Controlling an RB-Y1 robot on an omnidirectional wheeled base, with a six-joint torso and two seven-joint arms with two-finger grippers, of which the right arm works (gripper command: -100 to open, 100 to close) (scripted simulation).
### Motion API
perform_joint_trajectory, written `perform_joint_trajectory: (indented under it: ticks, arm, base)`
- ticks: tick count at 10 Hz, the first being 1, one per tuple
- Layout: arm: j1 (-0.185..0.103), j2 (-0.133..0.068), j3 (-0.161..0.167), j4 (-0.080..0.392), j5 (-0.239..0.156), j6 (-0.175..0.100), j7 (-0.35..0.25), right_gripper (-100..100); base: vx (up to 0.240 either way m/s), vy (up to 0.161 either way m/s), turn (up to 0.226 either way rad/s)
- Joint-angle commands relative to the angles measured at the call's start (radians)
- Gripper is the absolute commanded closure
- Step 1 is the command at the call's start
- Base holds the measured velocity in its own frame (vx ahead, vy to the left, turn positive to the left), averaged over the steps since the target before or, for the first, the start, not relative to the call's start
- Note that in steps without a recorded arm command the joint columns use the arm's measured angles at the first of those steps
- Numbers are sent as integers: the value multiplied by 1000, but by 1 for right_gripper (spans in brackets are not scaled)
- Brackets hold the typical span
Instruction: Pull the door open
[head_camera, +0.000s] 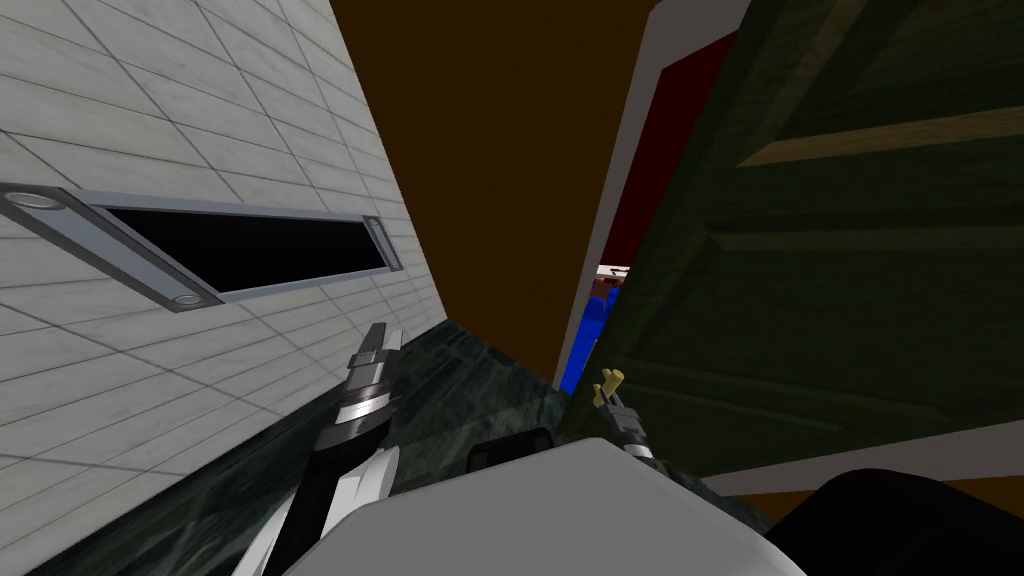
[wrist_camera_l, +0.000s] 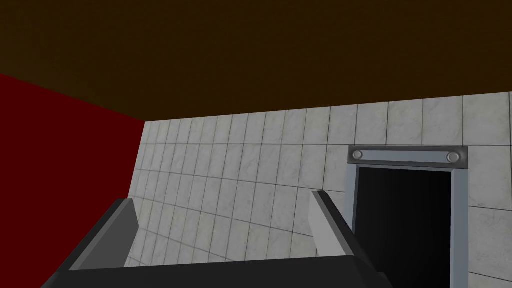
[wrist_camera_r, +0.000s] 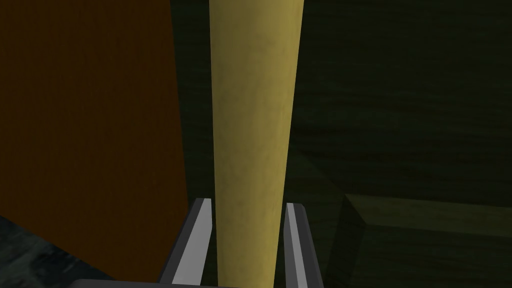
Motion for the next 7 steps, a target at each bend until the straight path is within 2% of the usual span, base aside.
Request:
perform_joint_trajectory:
  ticks: [1, 2, 7]
  arm:
    - [0, 0, 0, 0, 0, 0, 0, 100]
    - [10, -9, 19, 3, 16, -16, -13, 100]
    - [33, -39, 65, 9, 60, -66, -51, 100]
  base:
    - [-109, 12, 15]
    - [-157, -12, 85]
    - [-218, -15, 70]
